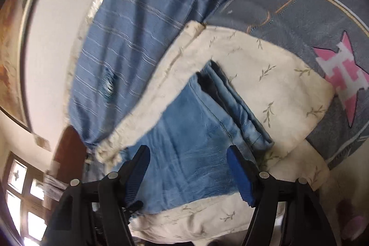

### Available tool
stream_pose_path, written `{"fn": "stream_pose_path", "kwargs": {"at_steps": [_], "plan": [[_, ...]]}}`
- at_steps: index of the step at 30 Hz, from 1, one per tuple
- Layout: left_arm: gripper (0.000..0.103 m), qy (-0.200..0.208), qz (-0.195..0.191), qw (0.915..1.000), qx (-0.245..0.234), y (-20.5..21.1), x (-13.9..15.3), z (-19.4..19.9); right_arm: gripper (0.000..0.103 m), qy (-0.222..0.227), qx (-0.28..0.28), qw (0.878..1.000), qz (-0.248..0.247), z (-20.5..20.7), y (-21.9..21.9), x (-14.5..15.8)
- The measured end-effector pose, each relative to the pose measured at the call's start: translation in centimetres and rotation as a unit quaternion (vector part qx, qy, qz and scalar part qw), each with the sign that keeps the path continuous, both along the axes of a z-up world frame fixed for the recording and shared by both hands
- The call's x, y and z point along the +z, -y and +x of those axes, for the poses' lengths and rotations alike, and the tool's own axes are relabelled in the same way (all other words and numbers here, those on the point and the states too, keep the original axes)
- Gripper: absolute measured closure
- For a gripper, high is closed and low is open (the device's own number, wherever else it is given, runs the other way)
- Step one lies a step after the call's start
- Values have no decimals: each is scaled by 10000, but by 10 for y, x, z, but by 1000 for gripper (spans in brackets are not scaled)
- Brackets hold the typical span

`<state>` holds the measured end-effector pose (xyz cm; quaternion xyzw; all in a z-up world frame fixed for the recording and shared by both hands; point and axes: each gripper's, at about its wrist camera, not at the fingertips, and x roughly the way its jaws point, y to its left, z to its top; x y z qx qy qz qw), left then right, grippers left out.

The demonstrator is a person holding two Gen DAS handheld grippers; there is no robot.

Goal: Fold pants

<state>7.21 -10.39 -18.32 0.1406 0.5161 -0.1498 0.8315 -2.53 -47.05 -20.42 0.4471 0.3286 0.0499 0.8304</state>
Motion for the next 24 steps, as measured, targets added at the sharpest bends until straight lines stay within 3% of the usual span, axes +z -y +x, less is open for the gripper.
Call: {"fn": "stream_pose_path", "kwargs": {"at_steps": [4, 7, 11, 15, 24], "plan": [[10, 195, -71, 9998, -49, 0, 15, -6, 31, -66, -342, 9990, 267, -19, 17, -7], [10, 243, -152, 9996, 3, 0, 20, -5, 30, 41, -222, 9979, 611, -28, 20, -13], [10, 127, -201, 9997, 110, 1, 13, 2, 31, -256, -265, 9988, 314, -28, 17, -18], [10, 49, -214, 9997, 115, 4, 6, 9, 31, -274, -243, 9979, 529, -25, 20, -24], [10, 122, -211, 9990, 367, -11, 5, 31, 31, -669, -474, 9962, 298, 6, 31, -38]]}}
